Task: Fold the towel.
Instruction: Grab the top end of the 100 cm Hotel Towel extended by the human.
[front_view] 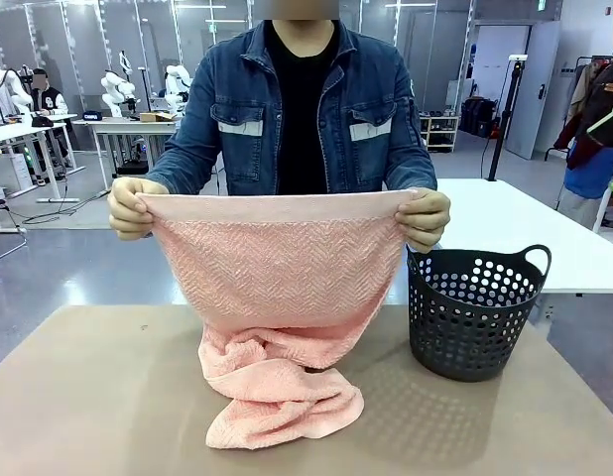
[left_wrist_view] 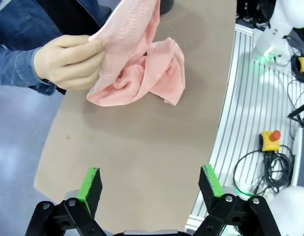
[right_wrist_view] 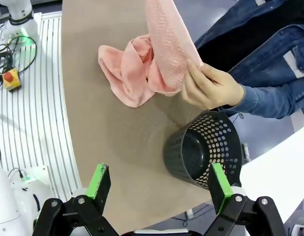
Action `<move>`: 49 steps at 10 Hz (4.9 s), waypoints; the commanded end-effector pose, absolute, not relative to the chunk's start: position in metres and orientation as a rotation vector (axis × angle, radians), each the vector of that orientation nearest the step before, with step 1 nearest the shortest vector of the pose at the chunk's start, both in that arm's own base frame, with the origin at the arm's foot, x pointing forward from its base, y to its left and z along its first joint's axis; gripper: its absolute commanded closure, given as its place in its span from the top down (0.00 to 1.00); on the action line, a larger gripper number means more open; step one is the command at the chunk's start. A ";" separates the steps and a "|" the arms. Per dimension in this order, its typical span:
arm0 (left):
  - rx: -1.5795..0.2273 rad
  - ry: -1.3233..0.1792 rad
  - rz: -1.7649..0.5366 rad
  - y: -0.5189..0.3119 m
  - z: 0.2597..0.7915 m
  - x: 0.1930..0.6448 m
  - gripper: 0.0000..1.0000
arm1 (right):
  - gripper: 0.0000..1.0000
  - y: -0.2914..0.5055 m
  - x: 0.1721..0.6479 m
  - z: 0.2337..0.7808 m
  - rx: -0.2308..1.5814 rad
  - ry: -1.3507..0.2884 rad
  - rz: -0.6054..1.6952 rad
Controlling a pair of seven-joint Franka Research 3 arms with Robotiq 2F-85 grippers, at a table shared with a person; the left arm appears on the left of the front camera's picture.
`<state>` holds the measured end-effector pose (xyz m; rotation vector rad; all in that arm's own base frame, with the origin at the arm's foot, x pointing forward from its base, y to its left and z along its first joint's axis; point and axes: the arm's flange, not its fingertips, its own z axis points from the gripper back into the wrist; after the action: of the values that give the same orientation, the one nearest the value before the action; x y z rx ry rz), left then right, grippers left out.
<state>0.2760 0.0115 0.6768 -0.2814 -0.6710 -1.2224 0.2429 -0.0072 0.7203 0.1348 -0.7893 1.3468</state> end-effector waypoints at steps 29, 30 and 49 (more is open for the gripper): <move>0.129 -0.451 -1.569 -0.232 0.682 0.422 1.00 | 1.00 0.256 0.427 0.687 -0.113 -0.296 1.596; 0.130 -0.439 -1.562 -0.233 0.677 0.426 1.00 | 1.00 0.257 0.429 0.680 -0.114 -0.284 1.589; 0.132 -0.394 -1.555 -0.238 0.655 0.413 0.00 | 0.00 0.255 0.418 0.649 -0.086 -0.284 1.577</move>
<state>0.4195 -0.2386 0.6585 0.1187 -0.3771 -1.5830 0.4228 0.2565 0.6542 -0.0902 -0.2763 1.5976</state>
